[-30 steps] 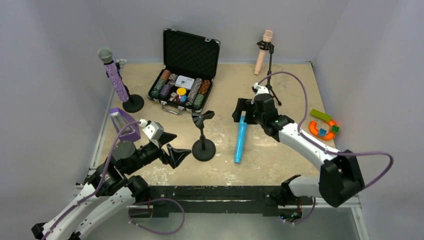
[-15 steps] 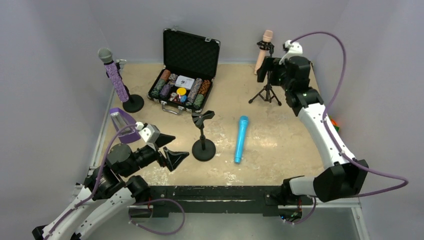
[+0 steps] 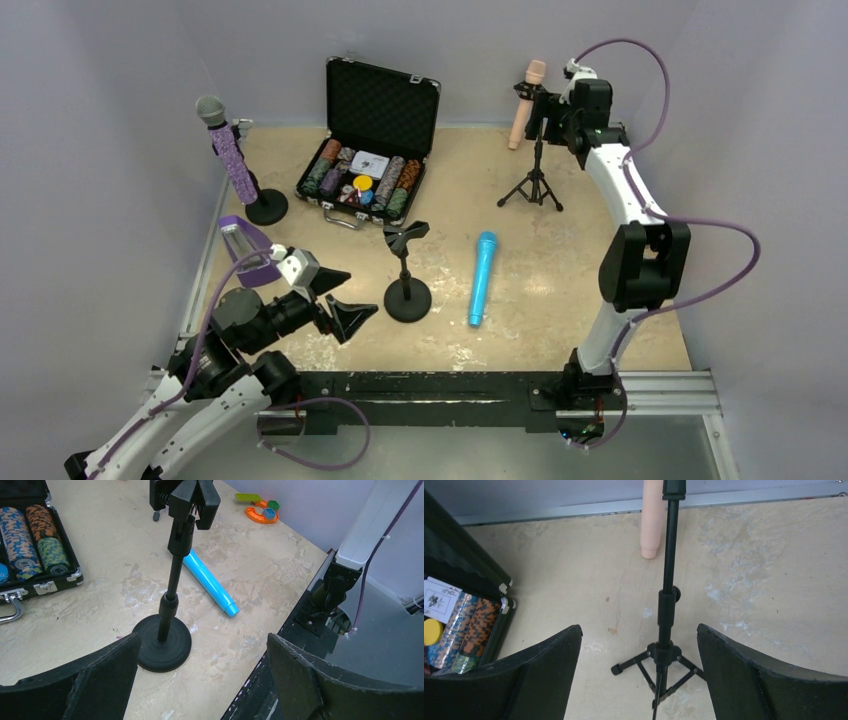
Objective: Attach the microphones to the stand
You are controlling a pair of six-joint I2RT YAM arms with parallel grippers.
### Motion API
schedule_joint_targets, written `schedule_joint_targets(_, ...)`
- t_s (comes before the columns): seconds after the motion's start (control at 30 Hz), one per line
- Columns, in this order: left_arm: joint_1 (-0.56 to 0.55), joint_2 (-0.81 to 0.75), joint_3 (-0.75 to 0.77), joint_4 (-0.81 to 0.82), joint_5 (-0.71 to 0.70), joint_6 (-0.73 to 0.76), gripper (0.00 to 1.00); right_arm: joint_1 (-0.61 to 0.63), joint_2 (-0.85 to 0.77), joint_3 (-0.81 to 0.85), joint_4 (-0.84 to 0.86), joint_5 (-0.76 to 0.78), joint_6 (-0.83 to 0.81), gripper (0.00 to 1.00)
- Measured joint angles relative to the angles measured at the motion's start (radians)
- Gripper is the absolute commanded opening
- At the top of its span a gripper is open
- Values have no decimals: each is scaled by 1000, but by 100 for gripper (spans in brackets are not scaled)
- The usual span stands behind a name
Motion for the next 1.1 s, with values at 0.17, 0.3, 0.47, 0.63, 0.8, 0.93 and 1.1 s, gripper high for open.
schedule_joint_targets(0.17,0,6,0,0,-1,0,99,-24,159,168,-23,-47,-37,81)
schedule_joint_targets(0.3,0,20,0,0,-6,0,99,-32,239,254,-27,-69,-72,74)
schedule_joint_targets(0.47,0,51,1,-1,-9,0,99,-35,341,364,-42,-104,-89,71)
schedule_joint_targets(0.63,0,74,5,-6,-14,0,99,-36,424,448,-65,-113,-93,65)
schedule_joint_targets(0.8,0,85,18,-9,-20,1,99,-39,467,492,-65,-113,-92,55)
schedule_joint_targets(0.93,0,103,37,-20,-26,0,99,-42,500,537,-65,-120,-92,40)
schedule_joint_targets(1.1,0,120,75,-41,-31,0,99,-60,526,559,-49,-129,-92,31)
